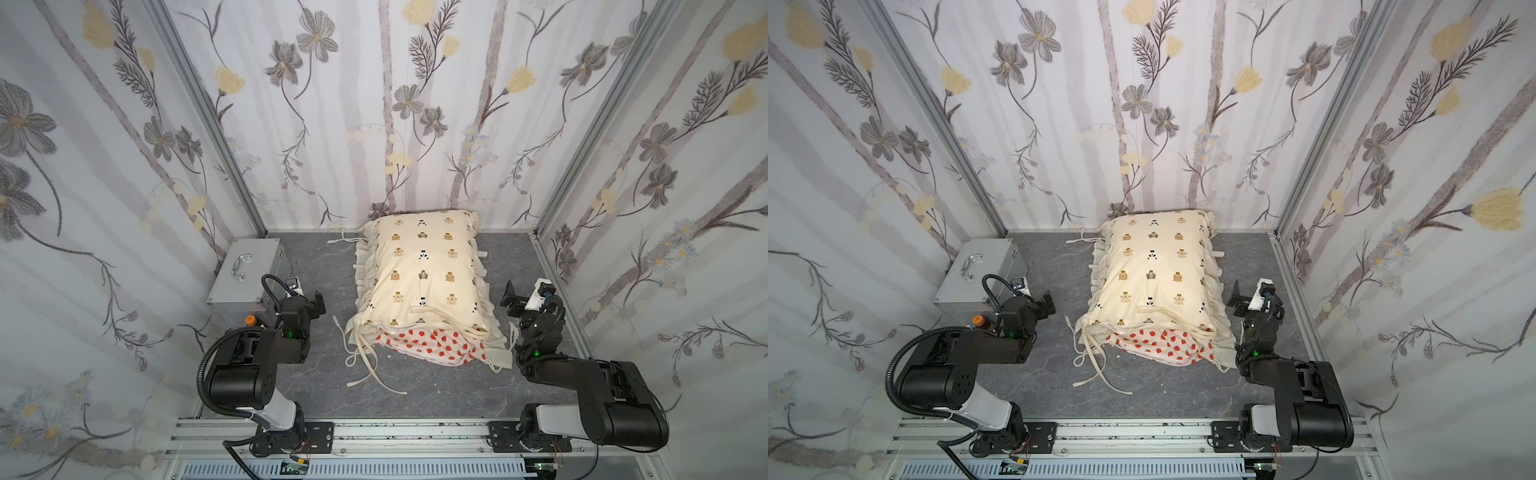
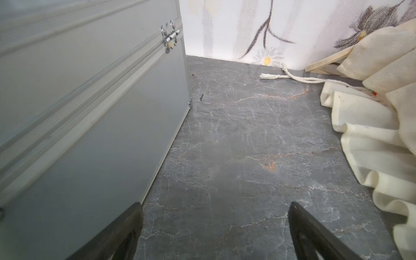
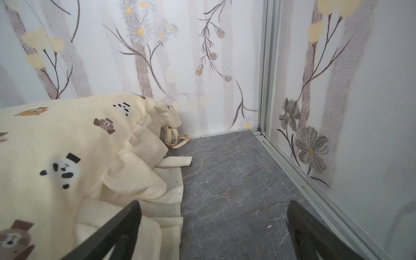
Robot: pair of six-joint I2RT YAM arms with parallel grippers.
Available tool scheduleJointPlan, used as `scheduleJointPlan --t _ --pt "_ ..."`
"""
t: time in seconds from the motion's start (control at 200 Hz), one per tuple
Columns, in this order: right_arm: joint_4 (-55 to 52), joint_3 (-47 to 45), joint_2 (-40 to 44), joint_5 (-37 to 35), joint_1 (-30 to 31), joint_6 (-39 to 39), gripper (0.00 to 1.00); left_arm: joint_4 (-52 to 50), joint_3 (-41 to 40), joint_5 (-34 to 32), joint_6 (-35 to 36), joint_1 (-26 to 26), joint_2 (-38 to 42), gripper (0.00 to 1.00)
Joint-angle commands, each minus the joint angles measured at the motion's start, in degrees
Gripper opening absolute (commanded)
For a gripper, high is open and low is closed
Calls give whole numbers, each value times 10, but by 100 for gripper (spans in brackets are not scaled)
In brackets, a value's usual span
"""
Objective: Zip up pillowcases
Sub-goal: Pick up the pillowcase from the pillowcase.
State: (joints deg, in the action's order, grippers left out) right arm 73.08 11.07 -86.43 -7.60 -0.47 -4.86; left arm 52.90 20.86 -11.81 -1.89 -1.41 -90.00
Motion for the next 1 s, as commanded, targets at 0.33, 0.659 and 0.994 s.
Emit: scheduleJointPlan --t 0.33,0.659,0.994 --pt "17 1 -1 6 1 8 100 20 3 1 -6 0 0 100" --pt "16 1 -1 5 1 8 100 20 3 2 -5 0 -1 100" --pt "15 2 -1 12 1 9 100 19 3 2 -5 0 -1 100"
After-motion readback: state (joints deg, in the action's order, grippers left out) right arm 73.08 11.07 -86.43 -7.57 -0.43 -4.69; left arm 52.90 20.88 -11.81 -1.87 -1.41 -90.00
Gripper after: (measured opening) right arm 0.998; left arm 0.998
